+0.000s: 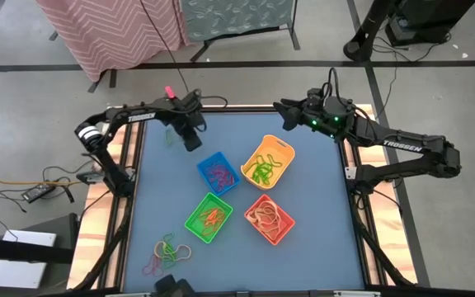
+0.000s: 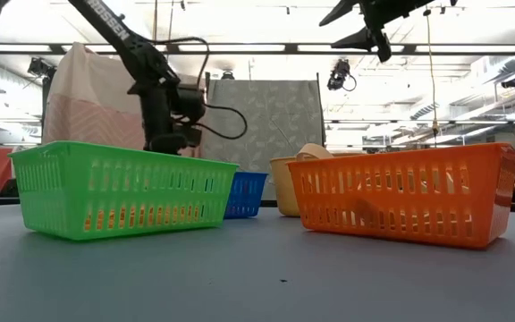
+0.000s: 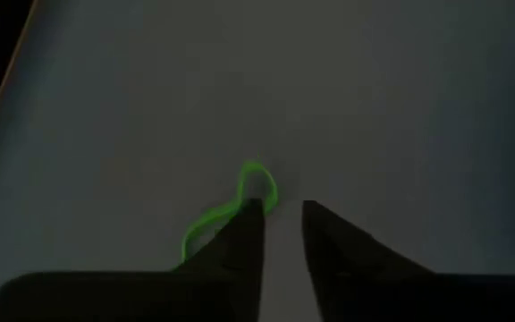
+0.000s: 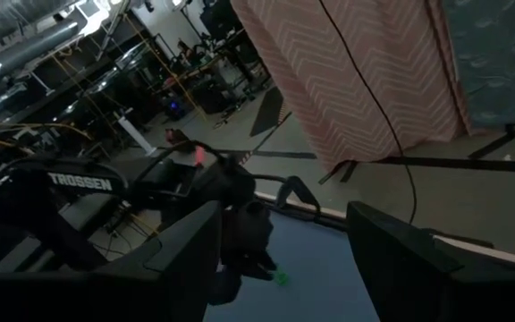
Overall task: Sort rubber bands into baskets
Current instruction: Put the green rubber band into the yellow bin
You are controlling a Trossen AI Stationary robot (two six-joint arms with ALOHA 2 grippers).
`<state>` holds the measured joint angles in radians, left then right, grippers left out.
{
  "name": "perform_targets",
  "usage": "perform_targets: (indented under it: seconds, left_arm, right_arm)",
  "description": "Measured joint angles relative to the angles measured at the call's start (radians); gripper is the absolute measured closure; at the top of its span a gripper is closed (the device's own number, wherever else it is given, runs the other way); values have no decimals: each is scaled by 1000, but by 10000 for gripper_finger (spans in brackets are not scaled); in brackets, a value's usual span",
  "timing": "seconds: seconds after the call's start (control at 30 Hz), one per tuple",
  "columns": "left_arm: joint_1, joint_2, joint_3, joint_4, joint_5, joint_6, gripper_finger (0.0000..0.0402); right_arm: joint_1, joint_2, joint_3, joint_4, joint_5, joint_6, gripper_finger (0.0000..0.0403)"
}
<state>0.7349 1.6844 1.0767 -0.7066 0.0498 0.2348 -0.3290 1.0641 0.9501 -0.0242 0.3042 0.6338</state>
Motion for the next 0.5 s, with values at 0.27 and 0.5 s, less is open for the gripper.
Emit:
perform_targets:
  seconds: [0.27, 0.5]
  left_arm:
    - [20, 138, 132, -78, -11, 22, 216]
    - [40, 223, 197, -136, -15, 22, 198]
  right_arm:
    - [0, 30, 0, -2, -15, 45, 151]
    - [1, 68, 0, -4, -68, 81, 151]
